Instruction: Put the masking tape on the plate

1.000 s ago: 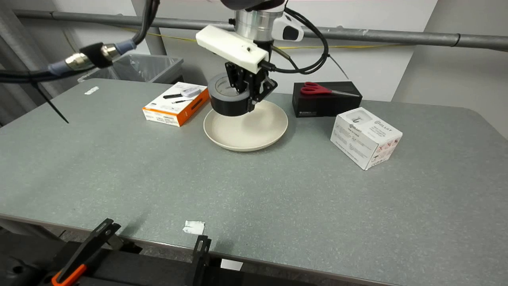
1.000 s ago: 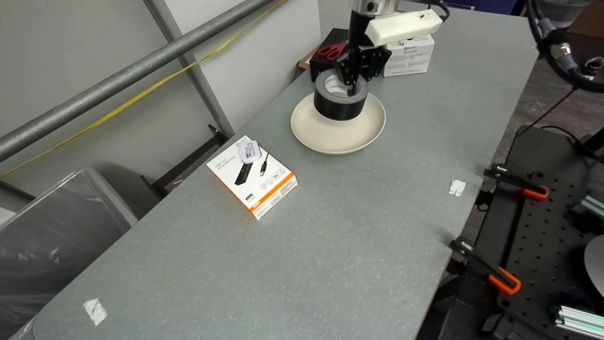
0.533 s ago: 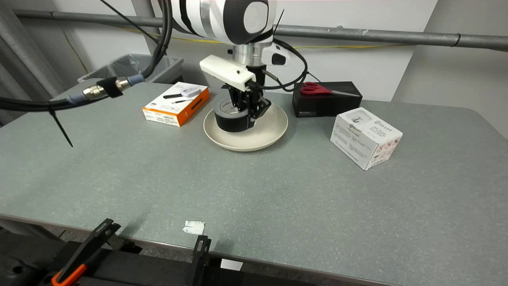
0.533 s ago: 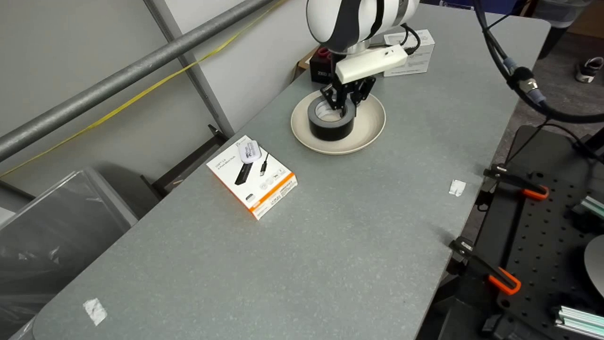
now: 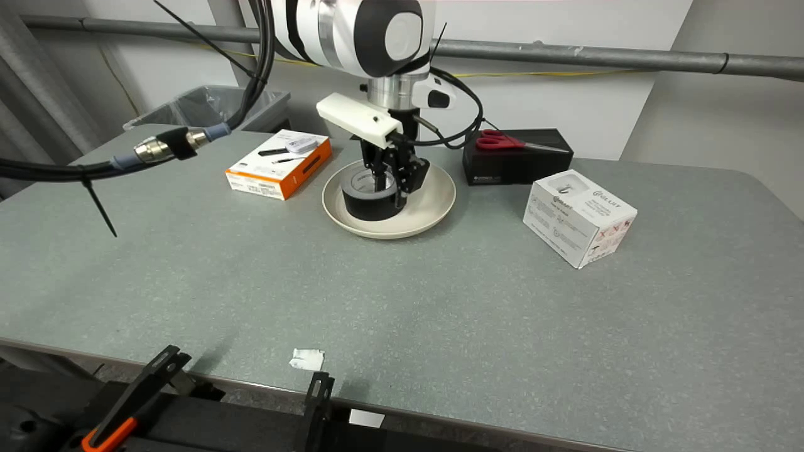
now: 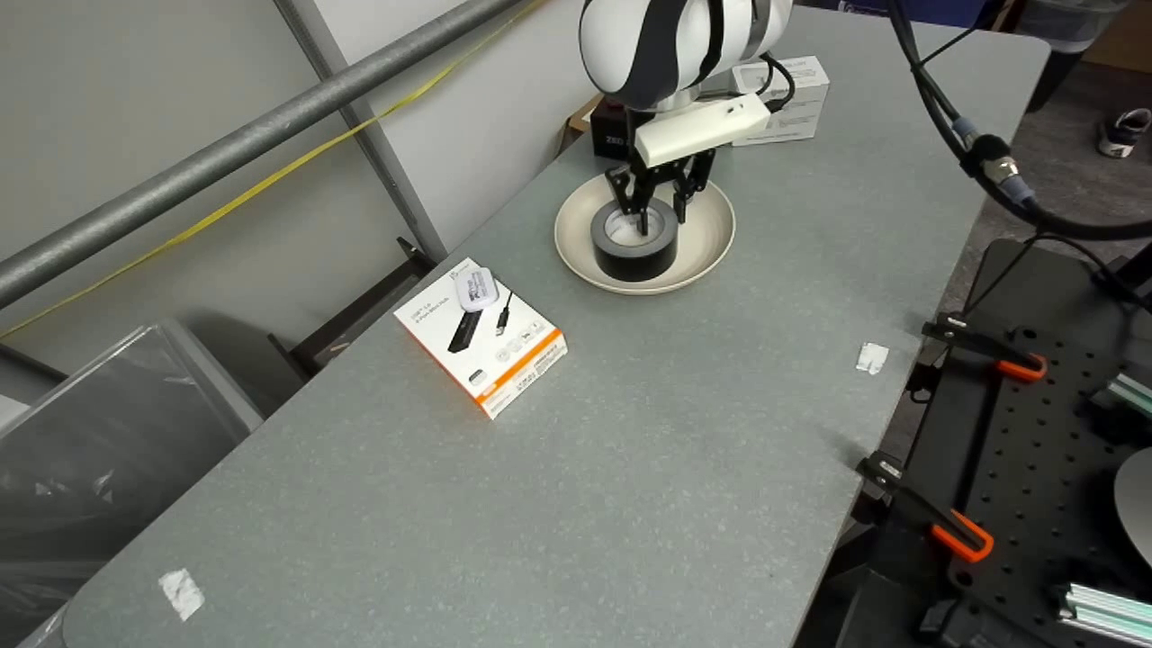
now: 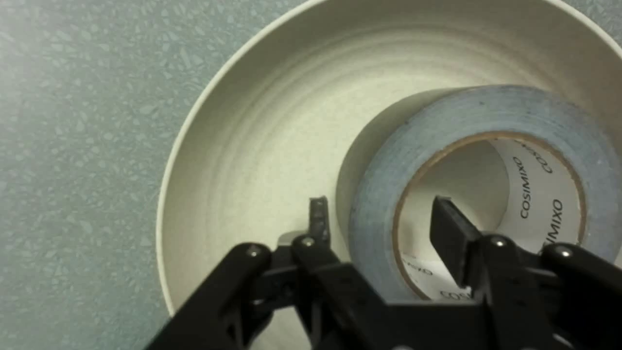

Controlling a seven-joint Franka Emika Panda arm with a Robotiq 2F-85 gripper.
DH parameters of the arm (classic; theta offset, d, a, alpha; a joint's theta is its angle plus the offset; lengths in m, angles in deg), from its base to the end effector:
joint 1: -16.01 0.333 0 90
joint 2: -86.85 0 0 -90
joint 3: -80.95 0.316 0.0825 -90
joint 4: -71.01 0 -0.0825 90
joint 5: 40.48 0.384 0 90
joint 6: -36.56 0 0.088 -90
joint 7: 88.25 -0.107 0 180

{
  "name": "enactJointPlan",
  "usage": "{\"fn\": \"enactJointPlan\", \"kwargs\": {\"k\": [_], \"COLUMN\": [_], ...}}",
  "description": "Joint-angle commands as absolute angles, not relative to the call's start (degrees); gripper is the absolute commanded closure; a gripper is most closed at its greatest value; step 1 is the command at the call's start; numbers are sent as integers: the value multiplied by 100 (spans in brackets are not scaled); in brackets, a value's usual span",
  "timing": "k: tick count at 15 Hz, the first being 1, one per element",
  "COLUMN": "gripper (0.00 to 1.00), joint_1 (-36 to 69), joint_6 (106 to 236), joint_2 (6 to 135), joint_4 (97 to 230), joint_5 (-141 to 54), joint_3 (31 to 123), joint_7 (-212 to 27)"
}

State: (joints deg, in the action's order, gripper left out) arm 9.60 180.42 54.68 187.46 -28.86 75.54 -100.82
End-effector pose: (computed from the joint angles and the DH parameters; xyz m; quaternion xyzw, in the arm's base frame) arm 0.5747 -0.1222 0.1591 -0.9568 0.2865 0.0386 0.0308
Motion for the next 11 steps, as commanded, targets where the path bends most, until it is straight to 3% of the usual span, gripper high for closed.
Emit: {"fn": "enactJointPlan", "kwargs": {"k": [1,3,4,11], "gripper": [23,3,0,0], "joint_1": [872,802,758,787], "joint_6": [17860,17884,17892,18029], "joint_2": [5617,5633,5638,5491], "joint_4": [18781,18816,18827,18771], "joint_5": [-2796,-2698,-2639,-2606], "joint_3": [7622,7701,7747,7742], "joint_7": [-9939,-9826,-9757,-9711]}}
